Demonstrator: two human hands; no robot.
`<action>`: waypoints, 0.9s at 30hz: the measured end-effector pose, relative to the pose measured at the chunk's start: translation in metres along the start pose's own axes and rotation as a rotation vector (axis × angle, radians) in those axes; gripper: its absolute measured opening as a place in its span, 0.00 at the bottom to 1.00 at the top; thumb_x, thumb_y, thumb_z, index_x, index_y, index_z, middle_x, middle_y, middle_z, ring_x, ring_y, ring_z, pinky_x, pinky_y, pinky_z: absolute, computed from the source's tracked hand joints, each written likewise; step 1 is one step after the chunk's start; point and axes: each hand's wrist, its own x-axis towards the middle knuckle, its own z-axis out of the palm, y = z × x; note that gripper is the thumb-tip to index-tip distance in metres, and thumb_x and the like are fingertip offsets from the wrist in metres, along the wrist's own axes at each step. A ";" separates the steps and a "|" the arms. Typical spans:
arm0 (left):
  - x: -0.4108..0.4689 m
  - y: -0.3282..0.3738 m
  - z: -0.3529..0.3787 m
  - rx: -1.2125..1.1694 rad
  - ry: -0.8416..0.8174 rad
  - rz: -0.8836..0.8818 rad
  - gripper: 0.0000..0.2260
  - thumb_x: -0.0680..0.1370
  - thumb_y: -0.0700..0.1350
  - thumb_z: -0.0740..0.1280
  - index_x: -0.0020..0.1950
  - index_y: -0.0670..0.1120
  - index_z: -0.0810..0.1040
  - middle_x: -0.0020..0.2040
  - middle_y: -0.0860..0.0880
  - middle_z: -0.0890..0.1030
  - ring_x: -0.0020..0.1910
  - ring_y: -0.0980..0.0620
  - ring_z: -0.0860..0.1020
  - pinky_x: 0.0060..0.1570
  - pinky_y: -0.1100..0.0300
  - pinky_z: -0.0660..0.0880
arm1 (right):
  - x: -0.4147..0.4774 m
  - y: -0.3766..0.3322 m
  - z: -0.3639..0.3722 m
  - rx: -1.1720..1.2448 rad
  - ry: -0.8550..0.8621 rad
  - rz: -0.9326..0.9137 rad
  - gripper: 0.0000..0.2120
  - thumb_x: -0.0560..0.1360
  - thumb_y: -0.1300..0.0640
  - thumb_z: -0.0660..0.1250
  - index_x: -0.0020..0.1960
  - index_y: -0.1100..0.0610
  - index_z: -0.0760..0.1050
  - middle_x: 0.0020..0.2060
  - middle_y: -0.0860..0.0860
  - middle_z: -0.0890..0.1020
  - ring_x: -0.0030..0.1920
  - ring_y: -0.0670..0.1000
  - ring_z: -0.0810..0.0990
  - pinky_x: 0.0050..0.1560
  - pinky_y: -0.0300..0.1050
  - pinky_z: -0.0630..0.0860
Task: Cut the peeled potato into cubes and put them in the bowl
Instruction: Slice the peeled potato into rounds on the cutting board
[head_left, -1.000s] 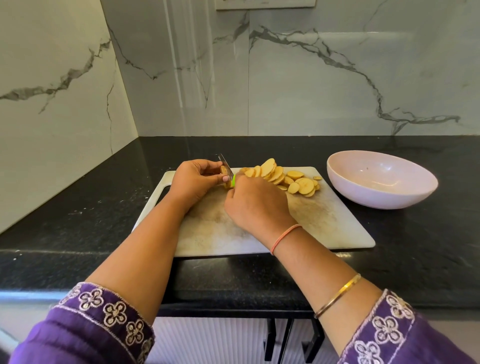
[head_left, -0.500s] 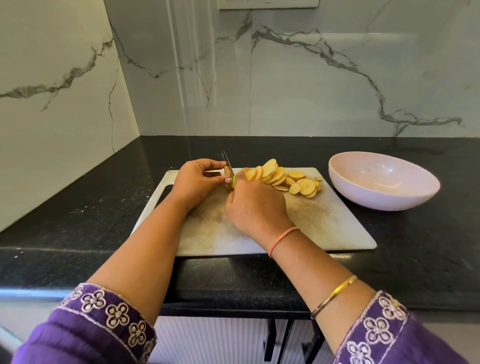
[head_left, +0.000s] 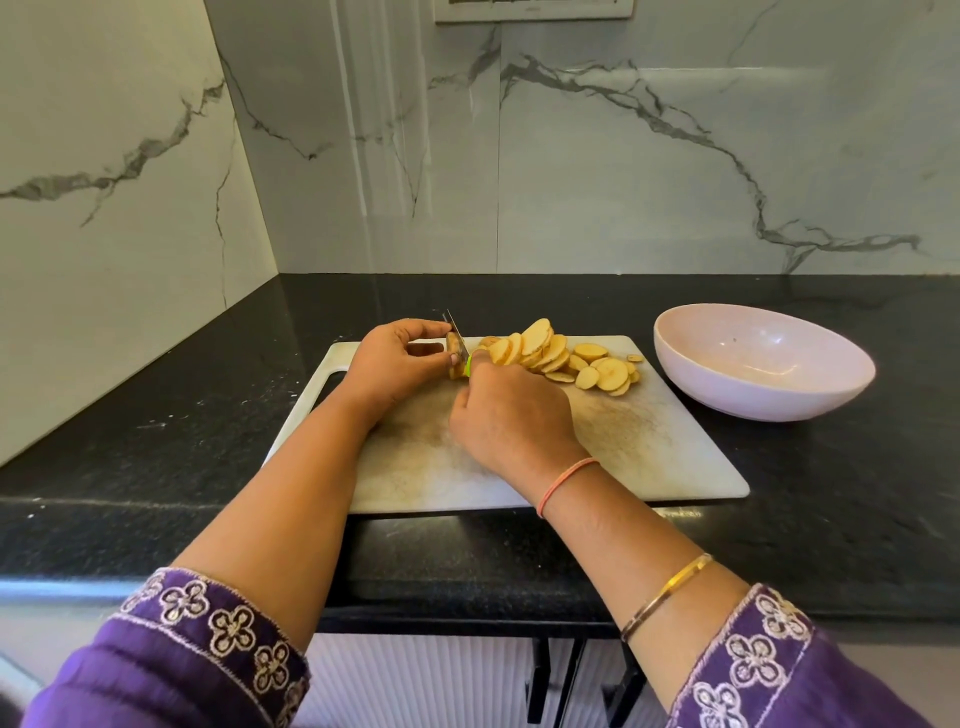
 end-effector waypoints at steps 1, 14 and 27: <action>0.000 0.000 0.000 0.005 0.008 -0.001 0.14 0.73 0.43 0.72 0.58 0.50 0.80 0.55 0.52 0.80 0.52 0.56 0.78 0.55 0.58 0.76 | 0.001 0.000 0.000 -0.001 0.004 -0.001 0.17 0.80 0.55 0.53 0.67 0.57 0.67 0.37 0.49 0.71 0.36 0.50 0.71 0.25 0.39 0.58; 0.002 0.000 0.002 0.066 0.059 -0.004 0.14 0.73 0.45 0.73 0.58 0.50 0.79 0.54 0.53 0.78 0.52 0.55 0.77 0.43 0.68 0.72 | 0.002 -0.005 -0.001 -0.006 -0.020 0.006 0.19 0.80 0.55 0.54 0.70 0.58 0.64 0.39 0.50 0.73 0.37 0.51 0.72 0.25 0.39 0.58; 0.001 0.002 0.002 0.063 0.067 -0.012 0.13 0.74 0.44 0.71 0.59 0.49 0.78 0.53 0.54 0.79 0.52 0.56 0.77 0.47 0.64 0.74 | -0.006 -0.007 -0.011 -0.059 -0.090 0.020 0.13 0.79 0.54 0.57 0.61 0.58 0.70 0.40 0.52 0.75 0.37 0.52 0.71 0.27 0.41 0.59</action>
